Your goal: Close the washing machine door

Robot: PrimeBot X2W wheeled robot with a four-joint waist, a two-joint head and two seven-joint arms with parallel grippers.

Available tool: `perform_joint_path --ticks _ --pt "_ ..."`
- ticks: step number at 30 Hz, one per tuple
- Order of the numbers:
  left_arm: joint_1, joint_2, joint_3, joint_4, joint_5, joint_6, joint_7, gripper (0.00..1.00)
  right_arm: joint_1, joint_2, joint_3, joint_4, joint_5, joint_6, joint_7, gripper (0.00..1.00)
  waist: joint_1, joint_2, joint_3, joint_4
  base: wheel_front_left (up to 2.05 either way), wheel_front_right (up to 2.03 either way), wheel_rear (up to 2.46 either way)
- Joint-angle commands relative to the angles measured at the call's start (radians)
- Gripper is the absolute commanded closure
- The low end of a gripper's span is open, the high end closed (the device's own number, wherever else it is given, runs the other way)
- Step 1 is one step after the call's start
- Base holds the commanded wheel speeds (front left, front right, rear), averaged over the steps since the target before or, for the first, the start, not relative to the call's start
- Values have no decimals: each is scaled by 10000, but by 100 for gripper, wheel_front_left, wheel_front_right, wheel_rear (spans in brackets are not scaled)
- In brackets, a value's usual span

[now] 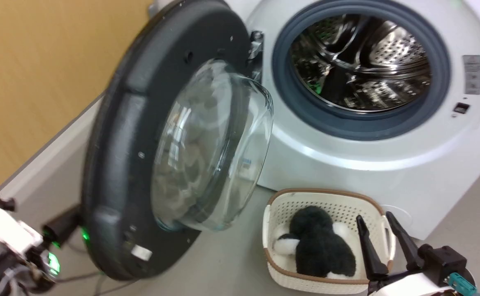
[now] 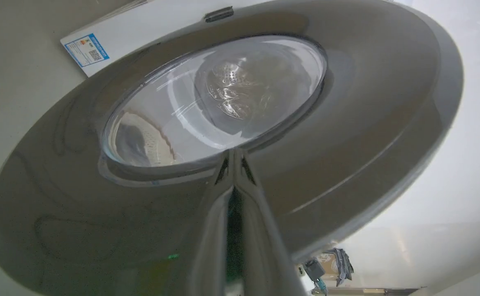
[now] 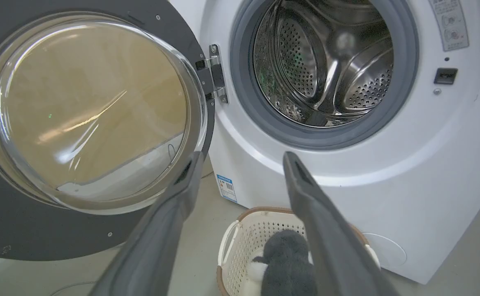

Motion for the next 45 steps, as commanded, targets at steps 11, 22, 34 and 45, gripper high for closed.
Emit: perform_joint_path --ticks 11,22,34,45 --pt "2336 -1320 -1839 -3068 -278 610 610 100 178 78 -264 39 -168 8 -83 0 0 0 -223 -1324 0 0 0" --pt "2856 -1396 -4404 -3279 -1833 537 -2169 100 -48 42 -334 -167 -258 8 94 0 0 0 331 -3472 0 0 0" --pt "687 -1398 -6148 -1352 -2363 -288 -6715 100 -393 14 -434 -307 -227 8 48 0 0 0 1536 -5877 0 0 0" --pt "-2098 -1398 -6711 959 -3253 -569 -9595 100 -790 77 -32 -63 -55 8 -68 0 0 0 2162 -7484 0 0 0"
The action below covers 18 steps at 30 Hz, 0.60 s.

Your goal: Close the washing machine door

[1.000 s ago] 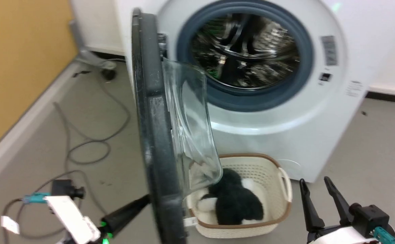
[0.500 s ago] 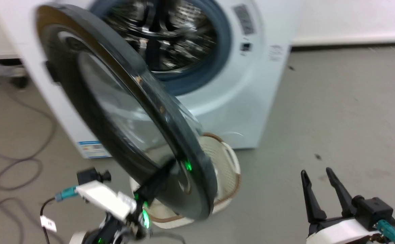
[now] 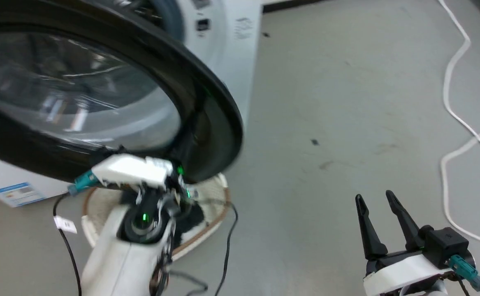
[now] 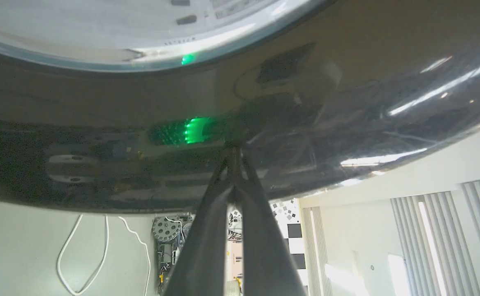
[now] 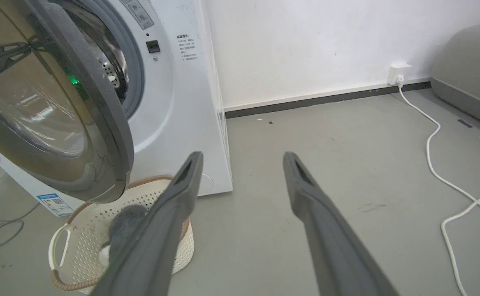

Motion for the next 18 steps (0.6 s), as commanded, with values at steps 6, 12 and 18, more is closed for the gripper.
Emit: perform_joint_path --ticks 6,12,18 --pt "-1252 9 -354 1140 7 -164 -765 100 -38 46 51 127 92 8 -103 0 -1 0 230 -412 0 0 0" --pt "-1187 23 -696 1380 182 -213 -888 100 -53 53 52 109 109 8 -115 0 -1 0 -29 59 0 0 0" --pt "631 888 -1763 -138 2003 -218 -1393 100 179 55 -81 -5 -61 8 -118 0 -1 0 -888 1074 0 0 0"
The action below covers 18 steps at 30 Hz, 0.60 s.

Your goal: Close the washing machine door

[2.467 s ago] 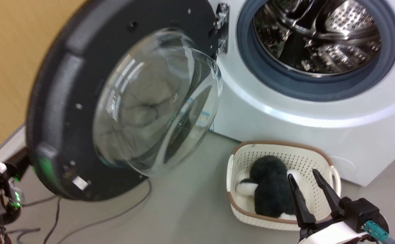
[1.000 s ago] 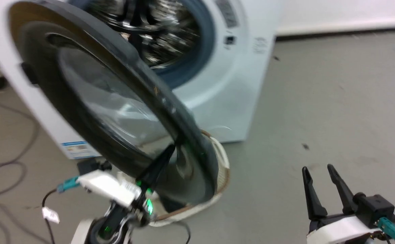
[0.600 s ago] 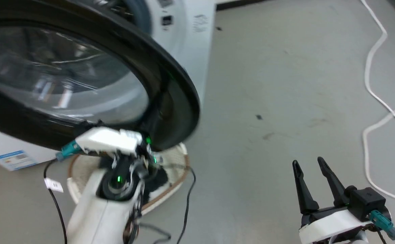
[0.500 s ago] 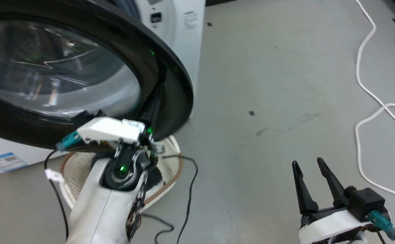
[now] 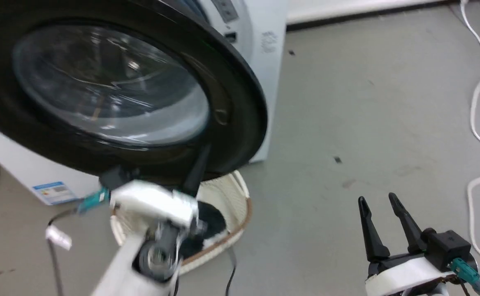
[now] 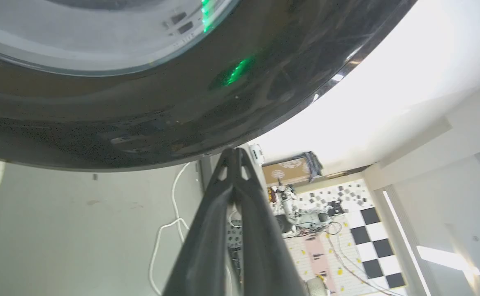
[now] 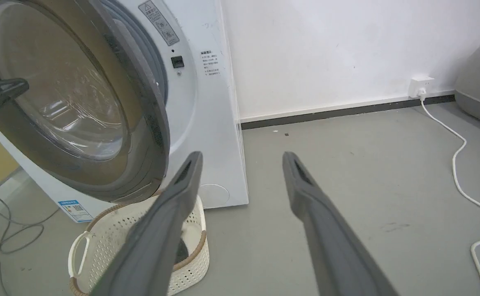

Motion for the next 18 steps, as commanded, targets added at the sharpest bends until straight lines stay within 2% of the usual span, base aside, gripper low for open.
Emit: perform_joint_path --ticks 1,4,7,9,13,16,17,18 --pt "483 328 -221 -311 516 -44 -309 100 153 34 -17 -27 -101 8 -44 0 0 0 -496 473 0 0 0" --pt "1280 1060 -833 -807 1869 -44 -1156 100 276 31 -153 -48 -130 8 -44 0 0 0 -803 841 0 0 0" --pt "1764 1846 -1158 -899 3671 -3 -1903 100 452 -1 -240 -83 -164 8 -44 0 0 0 -1090 1254 0 0 0" --pt "1977 2183 -1025 -1003 5081 377 -2104 100 571 -29 -236 -142 -166 8 -43 0 0 0 -1208 1513 0 0 0" --pt "2641 2098 160 -2109 7628 1112 -2146 100 710 -73 -270 -276 -174 8 -31 0 0 0 -1353 2029 0 0 0" --pt "3414 1676 1205 -3040 8906 1433 -2149 100 769 -83 -236 -372 -186 8 -24 0 0 0 -1437 2322 0 0 0" --pt "3678 1561 1496 -3302 9309 1497 -2149 83 776 -87 -210 -395 -186 8 -15 0 0 0 -1456 2399 0 0 0" --pt "3932 1458 1739 -3529 9720 1547 -2150 51 784 -96 -190 -411 -181 8 -2 0 0 0 -1474 2475 0 0 0"
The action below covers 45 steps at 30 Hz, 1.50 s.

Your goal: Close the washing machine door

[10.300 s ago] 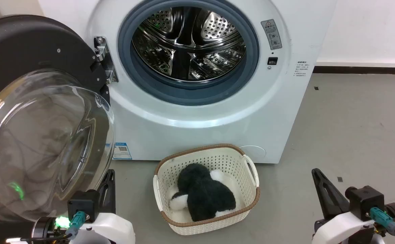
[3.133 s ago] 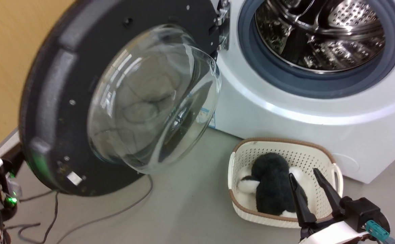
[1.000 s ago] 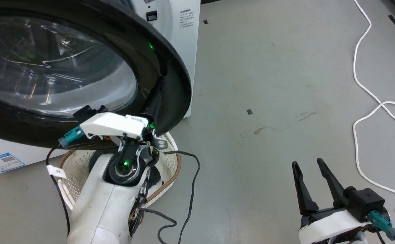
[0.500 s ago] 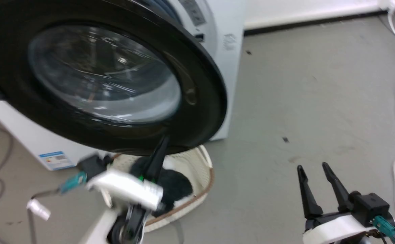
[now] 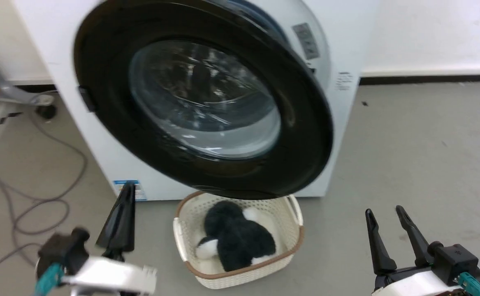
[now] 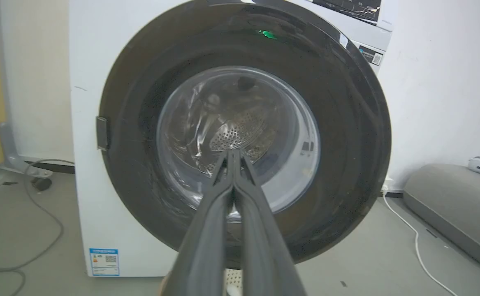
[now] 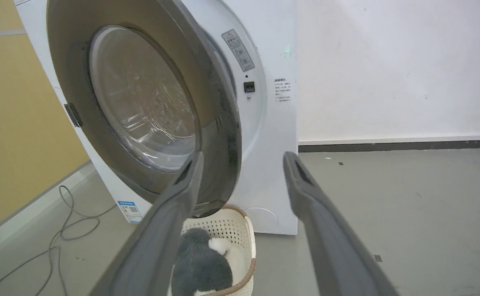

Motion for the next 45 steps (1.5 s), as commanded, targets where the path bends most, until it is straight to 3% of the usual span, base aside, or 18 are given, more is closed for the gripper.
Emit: perform_joint_path --ticks 1,10,18,19,20,21,27,36,39,40,45 --pt "464 -158 286 -265 570 74 -43 0 120 -50 41 -79 -78 8 4 0 1 0 -135 278 0 0 0" --pt "1913 -940 797 -481 2582 -209 -44 0 296 -41 202 -157 -68 8 121 0 1 0 -234 596 0 0 0" --pt "2150 -1642 959 -272 3207 -515 -45 0 454 -72 337 -175 -29 8 362 0 1 0 -159 855 0 0 0" --pt "2132 -1697 965 -251 3258 -567 -45 0 463 -106 380 -180 -14 8 417 14 1 0 -133 910 0 0 0" --pt "2107 -1738 962 -226 3333 -612 -45 0 462 -154 419 -200 -15 8 447 71 1 0 -106 970 0 0 0" --pt "2076 -1771 951 -204 3417 -655 -45 0 455 -202 455 -230 -11 8 467 100 1 0 -70 1036 0 0 0" --pt "1725 -1983 910 -272 3681 -864 -45 0 -35 -713 851 -347 44 8 842 100 1 0 484 1533 0 0 0" --pt "1004 -2171 682 -212 3916 -1085 -45 0 -2310 -2110 1783 -106 707 8 1540 100 1 0 1732 2341 0 0 0" --pt "709 -2218 563 -123 3902 -1114 -45 0 -3098 -2511 1711 232 1167 8 1698 100 1 0 2092 2657 0 0 0" --pt "400 -2254 424 -91 3813 -1098 -45 0 -3881 -3111 1678 743 1327 8 1851 100 1 0 2449 2973 0 0 0" --pt "194 -2275 260 -100 3605 -968 -45 0 -5026 -3858 1662 1686 1767 8 2023 100 1 0 2869 3354 0 0 0"
